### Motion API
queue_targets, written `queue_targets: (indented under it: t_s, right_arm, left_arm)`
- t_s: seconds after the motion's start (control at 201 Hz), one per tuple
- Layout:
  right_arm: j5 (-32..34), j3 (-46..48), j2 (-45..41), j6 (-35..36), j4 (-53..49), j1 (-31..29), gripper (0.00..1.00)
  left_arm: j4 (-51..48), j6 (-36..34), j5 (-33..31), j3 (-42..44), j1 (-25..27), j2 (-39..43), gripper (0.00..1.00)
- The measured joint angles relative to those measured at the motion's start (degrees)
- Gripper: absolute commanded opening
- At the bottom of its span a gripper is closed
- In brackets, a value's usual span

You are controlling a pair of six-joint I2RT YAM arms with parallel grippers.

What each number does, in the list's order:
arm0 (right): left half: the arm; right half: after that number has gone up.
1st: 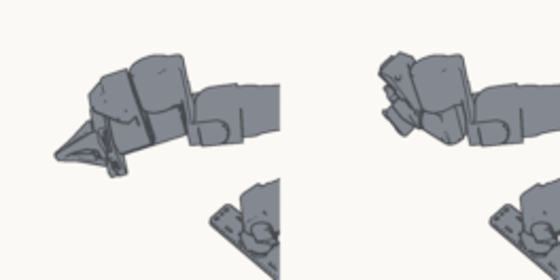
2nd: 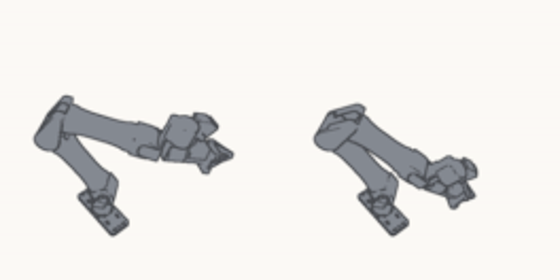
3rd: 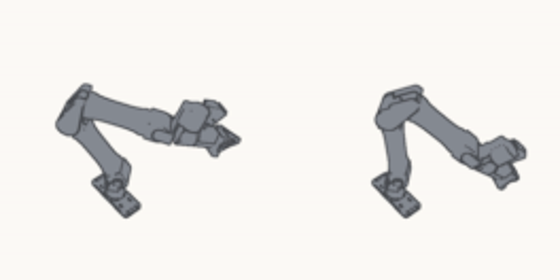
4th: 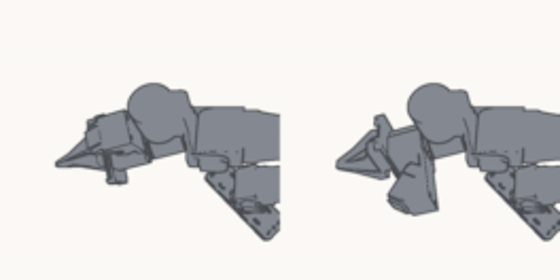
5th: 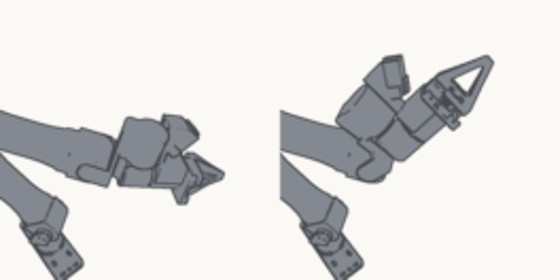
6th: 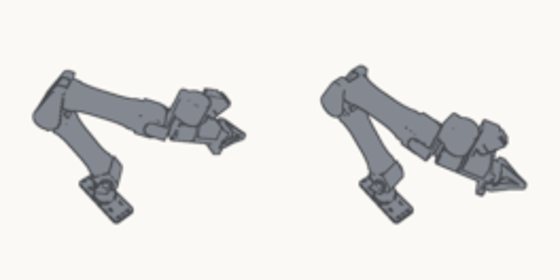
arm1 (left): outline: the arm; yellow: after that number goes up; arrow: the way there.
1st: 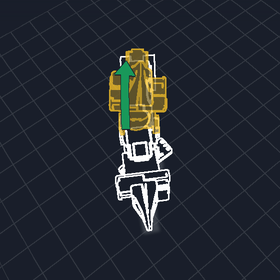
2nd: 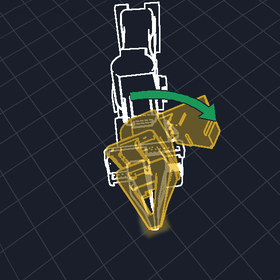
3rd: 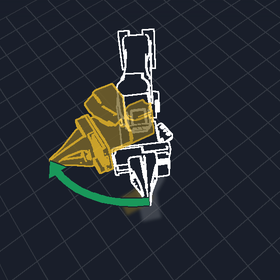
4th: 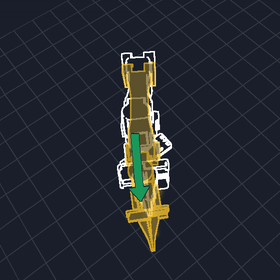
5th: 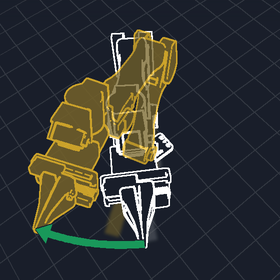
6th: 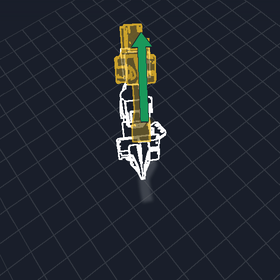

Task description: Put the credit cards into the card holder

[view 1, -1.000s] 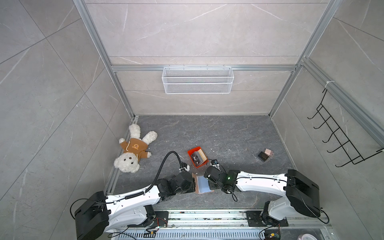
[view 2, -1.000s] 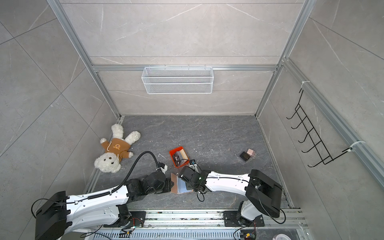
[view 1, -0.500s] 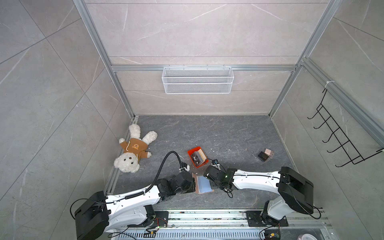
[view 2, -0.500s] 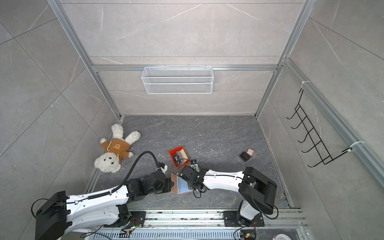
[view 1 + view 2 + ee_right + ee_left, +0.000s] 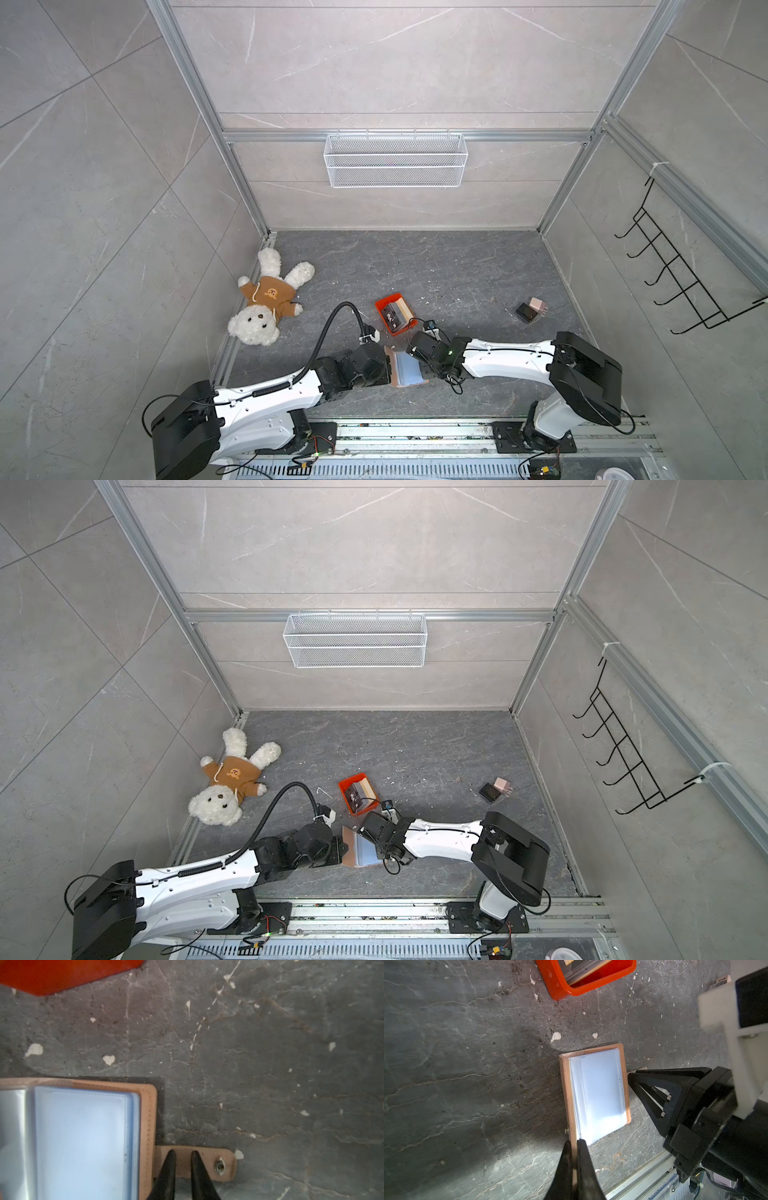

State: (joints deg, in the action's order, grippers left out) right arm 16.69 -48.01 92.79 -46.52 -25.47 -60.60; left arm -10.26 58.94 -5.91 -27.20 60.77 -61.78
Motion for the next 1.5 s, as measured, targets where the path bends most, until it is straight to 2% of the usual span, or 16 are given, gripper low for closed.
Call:
queue_targets:
  t_s: [0.647,0.971,1.145,1.294,1.498]
  right_arm:
    - [-2.36,1.86,-2.03,-2.64,1.57,0.11,0.16]
    - [-3.26,3.58,-13.46,-4.33,2.03,0.15,0.13]
    - [-5.92,5.35,-16.79,-4.52,5.05,0.00,0.14]
    - [-9.40,6.38,-17.16,-4.52,8.92,-0.31,0.12]
    - [-15.39,6.51,-13.38,-4.52,16.55,-0.92,0.11]
  left_arm:
    - [0.26,-1.36,0.81,0.02,0.11,0.68,0.00]
    - [4.96,-3.67,6.05,4.17,0.11,4.74,0.00]
    - [7.13,-3.17,6.64,6.21,0.11,4.74,0.00]
    - [7.78,-1.79,6.49,6.27,0.11,3.32,0.16]
    - [6.95,-0.11,6.32,6.12,0.11,2.62,0.30]
